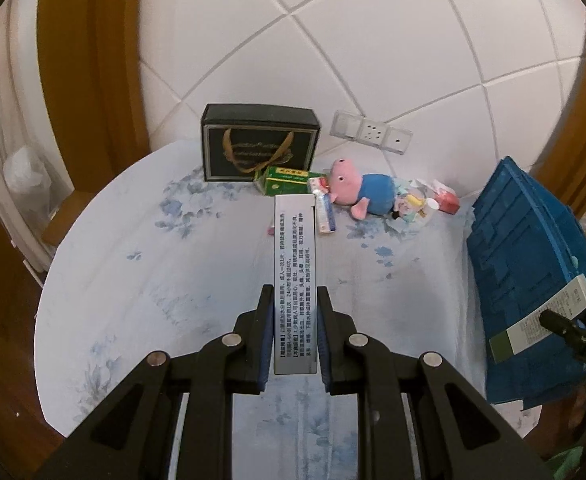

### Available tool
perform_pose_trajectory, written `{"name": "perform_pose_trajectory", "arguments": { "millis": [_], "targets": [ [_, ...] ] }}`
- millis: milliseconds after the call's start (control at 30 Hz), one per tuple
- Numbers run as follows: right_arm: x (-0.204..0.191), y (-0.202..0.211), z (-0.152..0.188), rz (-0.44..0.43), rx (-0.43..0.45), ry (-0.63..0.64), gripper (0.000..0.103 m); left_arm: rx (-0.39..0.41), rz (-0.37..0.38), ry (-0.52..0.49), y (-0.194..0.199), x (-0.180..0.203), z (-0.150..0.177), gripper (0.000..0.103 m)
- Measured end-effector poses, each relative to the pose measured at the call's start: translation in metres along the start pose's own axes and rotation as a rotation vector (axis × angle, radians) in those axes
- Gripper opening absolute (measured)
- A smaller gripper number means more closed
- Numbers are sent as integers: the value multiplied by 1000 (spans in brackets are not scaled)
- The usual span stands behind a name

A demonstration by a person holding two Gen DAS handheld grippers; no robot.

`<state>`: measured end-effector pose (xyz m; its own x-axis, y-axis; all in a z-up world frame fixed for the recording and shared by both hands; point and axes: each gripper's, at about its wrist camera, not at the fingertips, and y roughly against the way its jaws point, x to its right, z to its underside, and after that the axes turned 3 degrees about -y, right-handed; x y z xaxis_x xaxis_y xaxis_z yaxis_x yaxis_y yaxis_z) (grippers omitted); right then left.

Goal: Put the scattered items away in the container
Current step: 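Carry the white box and white medicine box over the blue crate with both tools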

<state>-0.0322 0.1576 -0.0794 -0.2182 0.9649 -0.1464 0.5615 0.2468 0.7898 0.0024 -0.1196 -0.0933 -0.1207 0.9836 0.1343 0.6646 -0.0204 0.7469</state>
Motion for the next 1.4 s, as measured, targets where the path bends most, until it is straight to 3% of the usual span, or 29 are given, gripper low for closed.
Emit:
{"name": "perform_pose_trajectory", "arguments": {
  "millis": [767,1100,1400],
  "targets": [
    [30,102,-7,-172,133,47,79,121,45,-97,64,121,-34,19],
    [77,148,-10,-164,222,14,79,170,112,-157,79,194,-48,19],
    [146,196,-3,-84,303,-56,79,195,212,-229,76,275,-64,18]
  ]
}}
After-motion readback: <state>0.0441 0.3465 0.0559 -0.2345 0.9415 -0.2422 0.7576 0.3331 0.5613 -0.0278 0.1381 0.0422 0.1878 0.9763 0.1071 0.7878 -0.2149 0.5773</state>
